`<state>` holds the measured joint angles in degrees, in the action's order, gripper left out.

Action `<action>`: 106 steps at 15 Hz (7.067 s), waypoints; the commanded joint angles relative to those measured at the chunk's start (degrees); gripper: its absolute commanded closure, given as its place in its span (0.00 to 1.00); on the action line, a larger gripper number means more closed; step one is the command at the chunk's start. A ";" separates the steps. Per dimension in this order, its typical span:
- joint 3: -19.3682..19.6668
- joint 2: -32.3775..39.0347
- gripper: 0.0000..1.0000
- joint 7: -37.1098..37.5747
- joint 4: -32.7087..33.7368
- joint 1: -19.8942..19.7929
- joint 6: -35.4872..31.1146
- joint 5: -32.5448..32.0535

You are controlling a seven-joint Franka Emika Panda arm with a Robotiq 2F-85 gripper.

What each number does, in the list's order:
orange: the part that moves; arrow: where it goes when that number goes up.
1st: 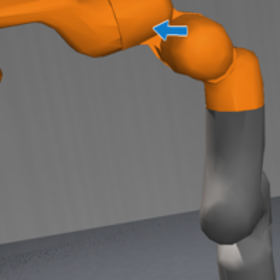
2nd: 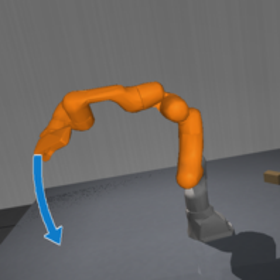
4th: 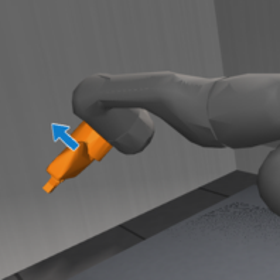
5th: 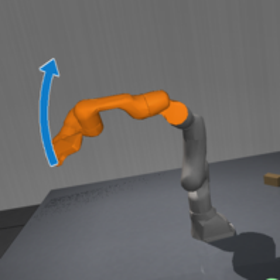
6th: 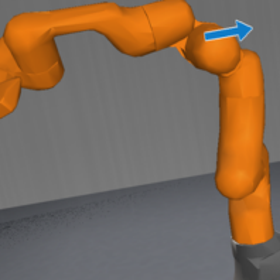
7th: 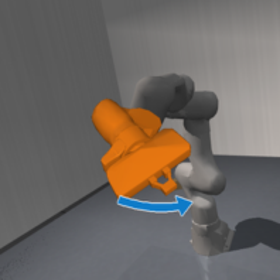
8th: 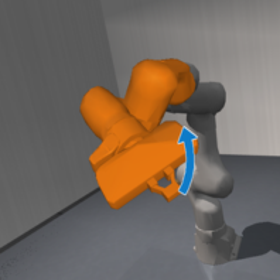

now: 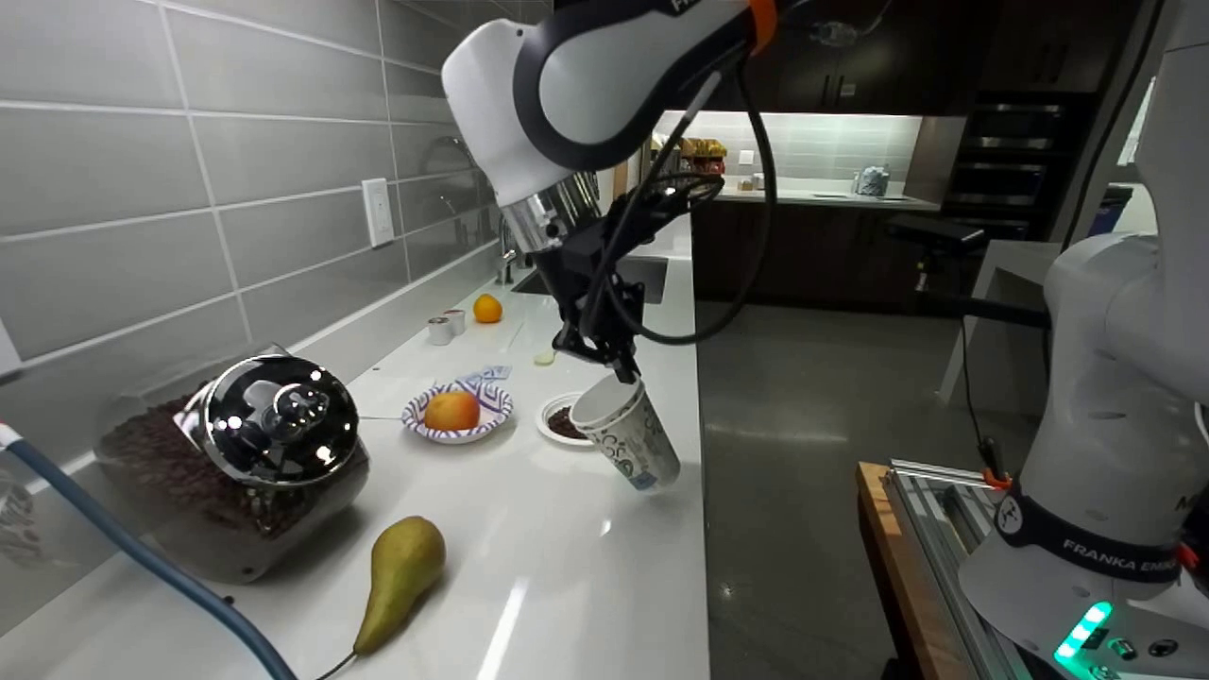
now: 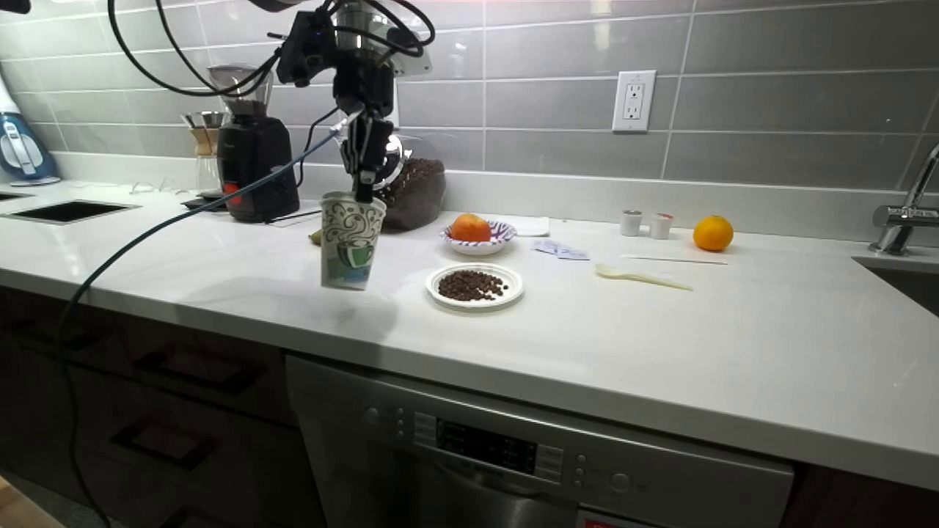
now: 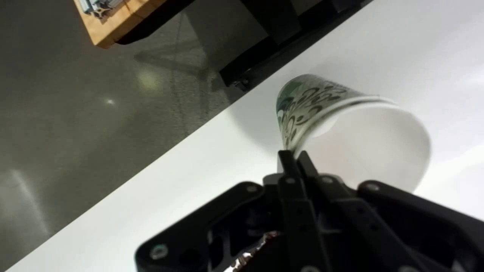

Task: Unstack the cups

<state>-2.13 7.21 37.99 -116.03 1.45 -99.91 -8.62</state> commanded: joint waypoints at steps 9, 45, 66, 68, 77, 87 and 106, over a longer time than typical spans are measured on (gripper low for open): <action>3.50 -7.33 0.99 -23.92 -11.87 -2.78 -33.40 15.56; 3.10 -5.19 0.80 -37.40 -15.33 -2.54 -39.19 20.39; -1.06 -8.99 0.99 -4.12 -6.40 -0.98 -10.65 -4.33; -1.28 -6.72 0.99 -0.64 -5.10 -0.90 -7.09 -8.44; -0.08 3.82 0.99 5.47 -0.40 1.83 4.91 -14.45; 0.54 7.45 0.99 4.67 1.97 2.44 -1.26 -9.14; 0.23 -0.49 0.99 -3.64 -0.83 1.54 -20.34 10.64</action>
<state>-2.11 10.07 37.83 -115.02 3.24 -118.17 -2.19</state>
